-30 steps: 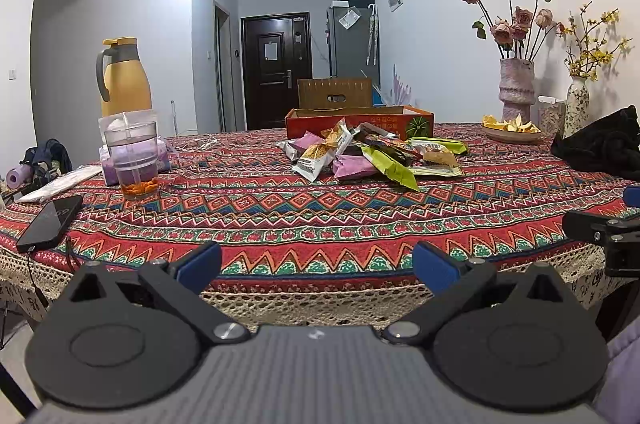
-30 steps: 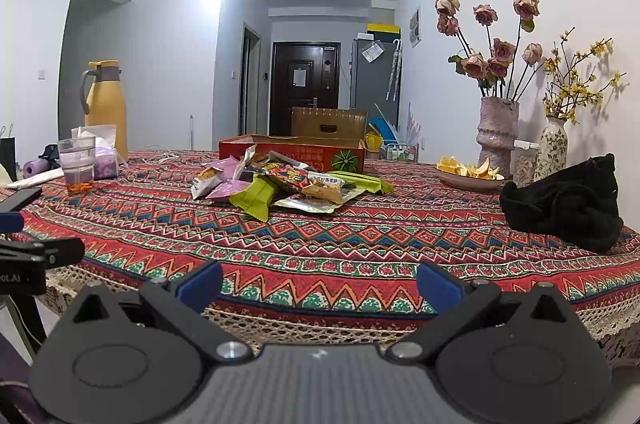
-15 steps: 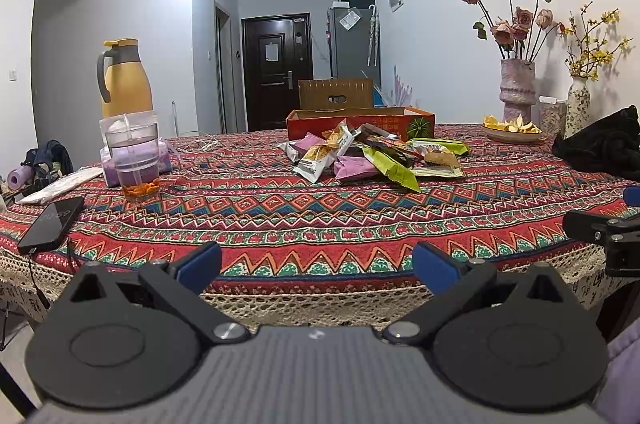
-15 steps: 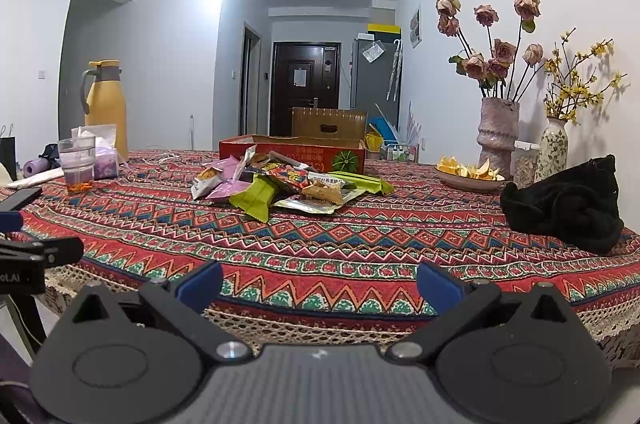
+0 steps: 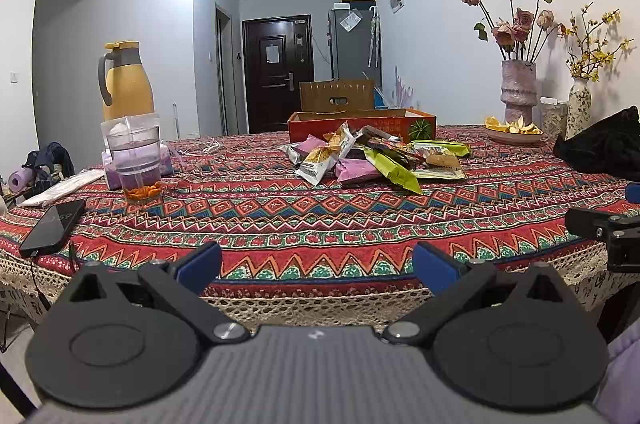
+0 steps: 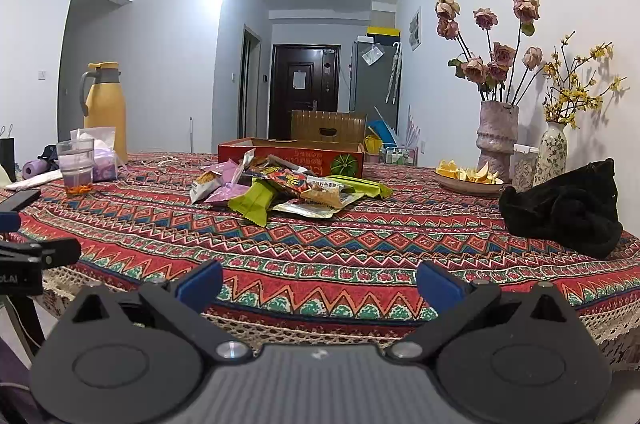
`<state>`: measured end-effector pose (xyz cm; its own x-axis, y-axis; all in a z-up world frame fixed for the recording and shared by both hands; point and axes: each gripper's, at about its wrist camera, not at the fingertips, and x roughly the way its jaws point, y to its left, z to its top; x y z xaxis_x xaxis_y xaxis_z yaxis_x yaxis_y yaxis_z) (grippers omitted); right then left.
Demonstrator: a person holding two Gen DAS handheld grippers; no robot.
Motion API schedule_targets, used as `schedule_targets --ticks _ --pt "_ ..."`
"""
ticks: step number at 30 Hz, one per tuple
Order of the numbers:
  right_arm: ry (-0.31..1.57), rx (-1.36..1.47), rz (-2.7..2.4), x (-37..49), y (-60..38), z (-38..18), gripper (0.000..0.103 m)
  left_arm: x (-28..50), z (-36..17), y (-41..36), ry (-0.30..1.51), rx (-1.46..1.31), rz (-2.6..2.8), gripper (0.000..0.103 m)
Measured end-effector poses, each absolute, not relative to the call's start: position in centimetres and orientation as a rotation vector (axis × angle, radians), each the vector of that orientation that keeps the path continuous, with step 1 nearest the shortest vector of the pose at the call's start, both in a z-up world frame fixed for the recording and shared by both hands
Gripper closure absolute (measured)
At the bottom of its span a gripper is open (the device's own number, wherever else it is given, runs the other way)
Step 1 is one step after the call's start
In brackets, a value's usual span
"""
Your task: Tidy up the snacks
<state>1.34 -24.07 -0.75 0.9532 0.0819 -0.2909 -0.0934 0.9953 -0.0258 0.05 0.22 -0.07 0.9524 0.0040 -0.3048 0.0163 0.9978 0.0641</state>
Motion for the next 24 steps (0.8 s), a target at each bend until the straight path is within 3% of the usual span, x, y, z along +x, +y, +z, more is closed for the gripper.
schedule_targets --ticks 24 --pt "0.299 -0.034 0.091 1.5 -24.13 -1.2 0.0 0.13 0.02 0.27 0.311 0.065 -0.007 0.0"
